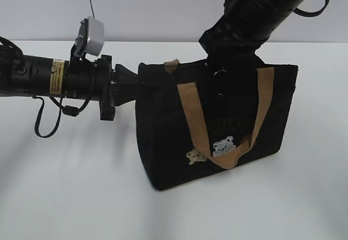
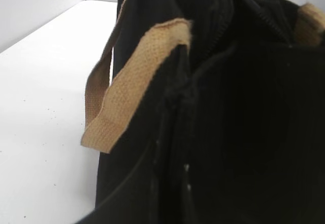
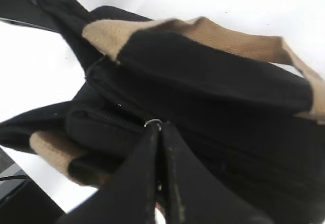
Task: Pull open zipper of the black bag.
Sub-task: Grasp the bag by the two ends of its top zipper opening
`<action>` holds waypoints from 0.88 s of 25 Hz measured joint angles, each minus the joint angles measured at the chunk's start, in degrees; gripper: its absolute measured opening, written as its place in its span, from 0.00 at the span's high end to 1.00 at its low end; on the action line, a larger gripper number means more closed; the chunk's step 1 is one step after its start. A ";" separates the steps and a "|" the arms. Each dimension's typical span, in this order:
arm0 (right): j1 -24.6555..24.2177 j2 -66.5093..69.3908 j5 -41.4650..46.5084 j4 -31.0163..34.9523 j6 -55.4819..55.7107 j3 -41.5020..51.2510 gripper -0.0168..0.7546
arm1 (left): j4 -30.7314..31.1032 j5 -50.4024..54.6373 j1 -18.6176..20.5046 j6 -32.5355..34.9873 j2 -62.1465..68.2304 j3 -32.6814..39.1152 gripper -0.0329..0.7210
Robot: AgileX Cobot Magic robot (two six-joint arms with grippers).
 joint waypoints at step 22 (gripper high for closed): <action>-6.79 -2.20 1.52 -11.84 13.33 0.00 1.00 | 0.00 0.29 0.00 0.00 0.00 0.00 0.93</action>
